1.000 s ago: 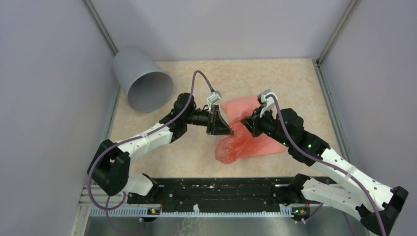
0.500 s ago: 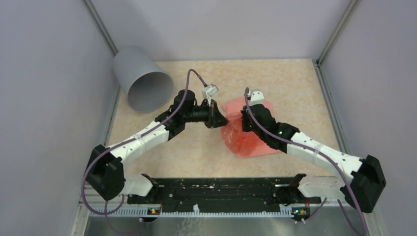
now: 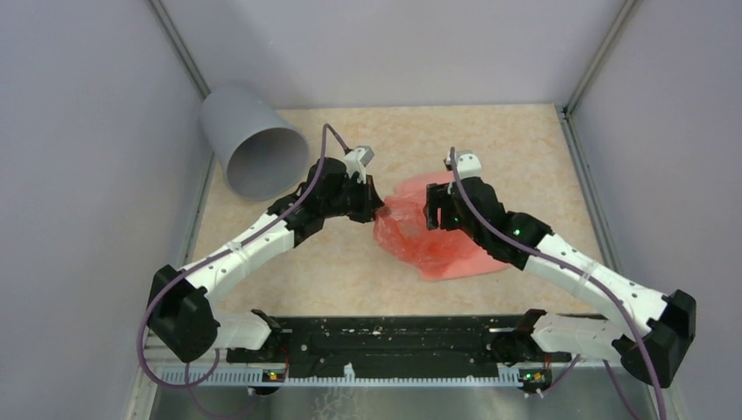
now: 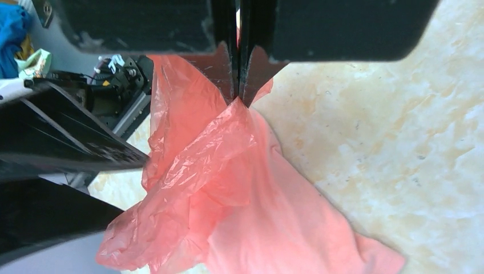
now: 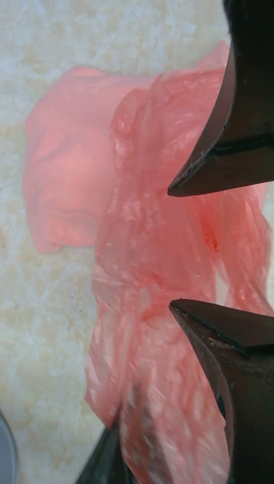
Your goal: Put the trash bags into the trash bin
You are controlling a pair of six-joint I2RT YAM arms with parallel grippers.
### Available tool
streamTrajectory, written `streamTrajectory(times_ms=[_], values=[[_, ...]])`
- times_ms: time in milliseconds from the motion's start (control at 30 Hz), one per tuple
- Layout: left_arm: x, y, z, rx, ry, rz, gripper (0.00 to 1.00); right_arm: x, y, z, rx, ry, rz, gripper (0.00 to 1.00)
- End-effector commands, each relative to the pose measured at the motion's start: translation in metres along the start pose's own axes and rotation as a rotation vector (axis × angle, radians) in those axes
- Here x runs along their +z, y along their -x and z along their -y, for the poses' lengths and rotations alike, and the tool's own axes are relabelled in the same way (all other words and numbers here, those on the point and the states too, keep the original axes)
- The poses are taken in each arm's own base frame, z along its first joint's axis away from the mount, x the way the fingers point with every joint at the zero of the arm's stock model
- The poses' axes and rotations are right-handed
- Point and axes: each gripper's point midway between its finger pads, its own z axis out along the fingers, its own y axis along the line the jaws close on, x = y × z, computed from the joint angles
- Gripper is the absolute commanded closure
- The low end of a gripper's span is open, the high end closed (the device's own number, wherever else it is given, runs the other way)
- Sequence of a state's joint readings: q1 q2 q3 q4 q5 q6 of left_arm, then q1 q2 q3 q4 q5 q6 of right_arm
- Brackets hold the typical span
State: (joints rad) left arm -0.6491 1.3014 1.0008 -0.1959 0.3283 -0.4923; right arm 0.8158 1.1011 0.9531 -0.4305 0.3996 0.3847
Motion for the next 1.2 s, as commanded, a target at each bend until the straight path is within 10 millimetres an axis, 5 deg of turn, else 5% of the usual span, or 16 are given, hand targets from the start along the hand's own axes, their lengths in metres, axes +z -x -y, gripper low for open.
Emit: streamTrajectory(times_ms=[0, 333, 500, 633, 767, 900, 1167], values=[[-0.002, 0.024, -0.005, -0.002, 0.068, 0.055, 1.0, -0.038, 0.03, -0.025, 0.008, 0.151, 0.05, 0.3], [0.003, 0.026, -0.005, -0.01, 0.064, 0.044, 1.0, -0.066, 0.039, -0.113, -0.068, 0.475, 0.117, 0.15], [0.004, 0.024, -0.005, -0.014, 0.062, 0.034, 1.0, -0.054, 0.037, -0.129, -0.052, 0.476, 0.111, 0.19], [0.002, 0.023, -0.004, -0.007, 0.058, 0.028, 1.0, -0.028, 0.021, -0.128, -0.069, 0.395, 0.052, 0.36], [-0.001, 0.02, -0.003, -0.002, 0.057, 0.015, 1.0, -0.008, 0.0, -0.111, -0.054, 0.275, -0.003, 0.71], [-0.005, 0.021, 0.002, -0.007, 0.04, 0.009, 1.0, 0.016, -0.025, -0.083, 0.022, 0.198, -0.052, 0.93], [-0.015, 0.021, 0.013, -0.01, 0.0, 0.009, 1.0, 0.047, -0.055, -0.063, 0.082, 0.176, -0.143, 1.0]])
